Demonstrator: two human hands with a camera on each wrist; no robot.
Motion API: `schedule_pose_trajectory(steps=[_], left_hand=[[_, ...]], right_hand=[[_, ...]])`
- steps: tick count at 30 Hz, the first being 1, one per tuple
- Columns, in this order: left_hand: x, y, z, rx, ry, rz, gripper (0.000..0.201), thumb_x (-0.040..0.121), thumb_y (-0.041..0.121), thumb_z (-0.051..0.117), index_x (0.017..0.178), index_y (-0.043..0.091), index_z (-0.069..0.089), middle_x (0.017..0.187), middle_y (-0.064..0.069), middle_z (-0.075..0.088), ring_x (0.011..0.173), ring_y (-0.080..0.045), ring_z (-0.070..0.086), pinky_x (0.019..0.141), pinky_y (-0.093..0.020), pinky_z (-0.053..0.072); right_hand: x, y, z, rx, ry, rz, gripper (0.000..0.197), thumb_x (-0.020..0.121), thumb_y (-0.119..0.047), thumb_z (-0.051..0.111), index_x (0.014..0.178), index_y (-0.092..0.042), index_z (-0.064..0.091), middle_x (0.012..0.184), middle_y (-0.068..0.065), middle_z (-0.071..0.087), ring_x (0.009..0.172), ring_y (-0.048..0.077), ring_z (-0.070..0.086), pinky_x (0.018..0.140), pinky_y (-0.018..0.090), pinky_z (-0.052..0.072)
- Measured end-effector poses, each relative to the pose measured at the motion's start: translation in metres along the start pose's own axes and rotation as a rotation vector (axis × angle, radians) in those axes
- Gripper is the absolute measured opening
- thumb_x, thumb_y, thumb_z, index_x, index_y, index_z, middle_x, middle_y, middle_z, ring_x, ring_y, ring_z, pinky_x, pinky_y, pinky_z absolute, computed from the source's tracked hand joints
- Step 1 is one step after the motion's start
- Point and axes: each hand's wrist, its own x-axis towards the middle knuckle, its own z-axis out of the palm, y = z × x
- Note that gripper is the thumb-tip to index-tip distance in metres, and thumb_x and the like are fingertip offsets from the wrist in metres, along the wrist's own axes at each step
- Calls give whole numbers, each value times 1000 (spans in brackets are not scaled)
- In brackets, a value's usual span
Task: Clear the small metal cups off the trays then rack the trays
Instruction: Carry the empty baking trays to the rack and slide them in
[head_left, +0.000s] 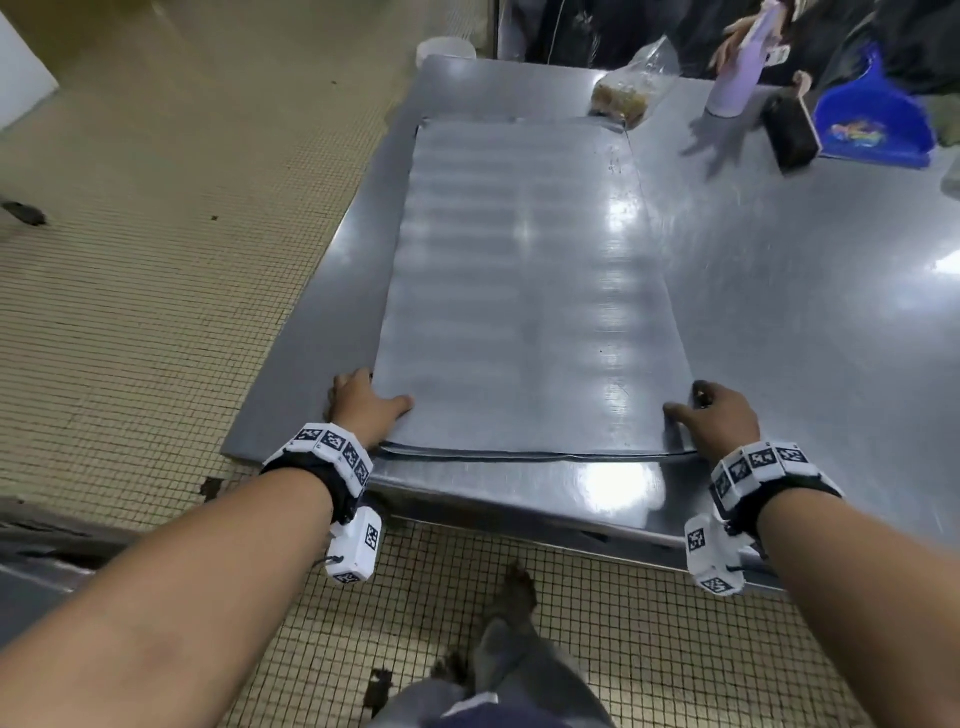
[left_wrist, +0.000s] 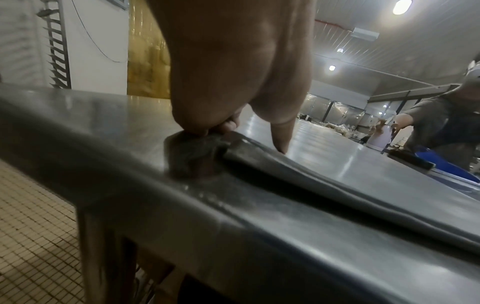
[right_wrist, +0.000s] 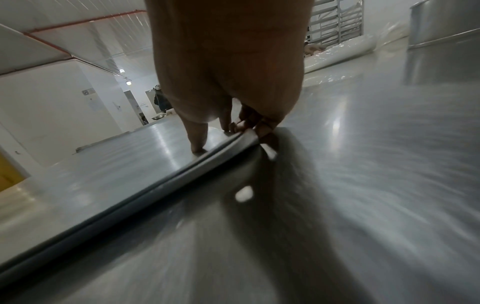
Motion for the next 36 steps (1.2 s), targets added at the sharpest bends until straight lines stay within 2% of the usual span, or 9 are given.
schedule_pose_trajectory(steps=[4,7,12,18,22,28,30,34,36], left_hand=[[-26,-7,4,-43,4,-21,74,78,42,79,139,11,51,140,-15,44,127,-37,48,108,-50,43],[-38,-12,6,-35,-8,-31,78,79,41,79,143,11,47,143,-14,42,131,-37,45,110,-50,41],[-56,-22,9,-50,-21,-34,78,78,42,80,142,14,46,143,-13,42,132,-36,44,110,-53,41],[-87,-31,21,-85,-20,-33,76,81,36,81,142,12,43,145,-13,39,136,-35,39,111,-52,39],[-112,-36,27,-74,-9,-42,78,77,39,84,139,11,45,144,-15,37,134,-37,40,112,-53,38],[-149,-62,40,-311,-30,-99,86,75,27,89,142,16,37,139,-10,49,125,-32,52,99,-46,46],[-162,-66,43,-341,-104,-117,88,79,23,86,146,12,32,131,-7,49,122,-29,51,94,-40,43],[-177,-74,42,-286,-249,-99,102,69,24,92,149,8,31,139,-13,55,121,-30,55,107,-47,44],[-184,-75,41,-229,-315,-78,105,67,20,93,150,7,28,134,-10,55,117,-26,54,104,-44,45]], right_hand=[[-27,8,2,29,26,57,32,73,-30,77,95,-9,66,93,14,63,85,32,61,64,32,41],[-40,8,0,16,25,94,33,74,-17,77,101,-2,68,97,19,65,84,33,59,69,34,44],[-53,19,-4,38,3,131,51,77,-20,78,124,-6,63,119,18,66,98,33,62,78,30,41],[-69,40,-14,9,-31,125,62,74,-22,80,130,-6,58,124,19,63,108,35,61,87,38,48],[-82,58,-26,-52,-74,112,64,75,-26,80,131,-9,54,127,21,59,105,35,60,82,36,46],[-99,91,-51,-137,-233,117,70,73,-35,84,123,-11,41,109,11,59,79,22,55,53,29,36],[-102,101,-60,-189,-261,123,76,72,-42,86,121,-11,37,103,9,59,77,22,55,52,30,36],[-111,119,-77,-273,-320,162,92,66,-50,88,124,-7,31,87,6,54,70,19,53,54,33,41],[-114,129,-82,-250,-391,202,97,63,-48,91,125,-10,28,90,7,55,79,23,60,68,38,54]])
